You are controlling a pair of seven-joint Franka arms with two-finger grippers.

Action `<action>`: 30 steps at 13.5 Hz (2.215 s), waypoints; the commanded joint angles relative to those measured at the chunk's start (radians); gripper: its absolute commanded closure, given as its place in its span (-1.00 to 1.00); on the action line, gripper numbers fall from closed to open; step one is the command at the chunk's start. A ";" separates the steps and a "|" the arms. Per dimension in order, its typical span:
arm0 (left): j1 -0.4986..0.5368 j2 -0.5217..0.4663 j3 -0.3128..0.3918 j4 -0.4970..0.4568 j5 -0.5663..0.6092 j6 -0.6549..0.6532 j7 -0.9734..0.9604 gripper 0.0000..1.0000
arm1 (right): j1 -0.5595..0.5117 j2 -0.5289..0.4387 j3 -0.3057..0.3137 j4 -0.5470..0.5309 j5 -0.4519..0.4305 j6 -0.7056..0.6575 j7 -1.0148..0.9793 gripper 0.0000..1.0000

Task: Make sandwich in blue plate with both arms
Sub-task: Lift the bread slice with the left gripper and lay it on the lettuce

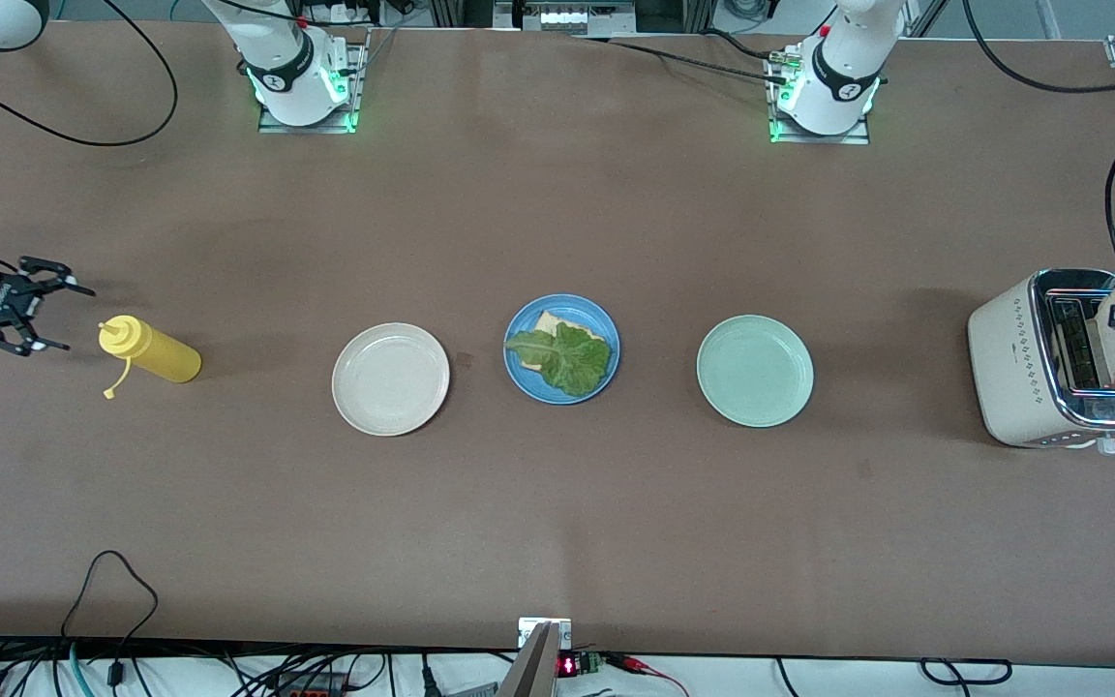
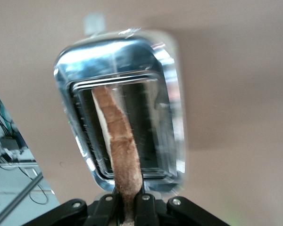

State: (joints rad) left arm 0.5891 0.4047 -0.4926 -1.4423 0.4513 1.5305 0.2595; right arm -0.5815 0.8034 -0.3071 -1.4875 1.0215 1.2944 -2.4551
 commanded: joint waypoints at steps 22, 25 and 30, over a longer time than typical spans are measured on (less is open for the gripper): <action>-0.439 0.580 -0.261 0.023 -1.017 0.499 0.021 0.98 | 0.677 -0.492 0.051 0.009 -0.630 0.425 1.600 -1.00; -0.439 0.611 -0.259 -0.021 -1.023 0.548 0.062 0.98 | 0.674 -0.543 0.080 -0.085 -0.718 0.459 1.830 -1.00; -0.440 0.612 -0.231 -0.027 -1.004 0.567 0.078 -1.00 | 0.672 -0.633 0.114 -0.168 -0.869 0.438 2.230 -1.00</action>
State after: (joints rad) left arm 0.1427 1.0305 -0.7368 -1.4603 -0.5367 2.0970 0.3061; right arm 0.0929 0.2514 -0.2280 -1.5848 0.2170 1.7293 -0.3750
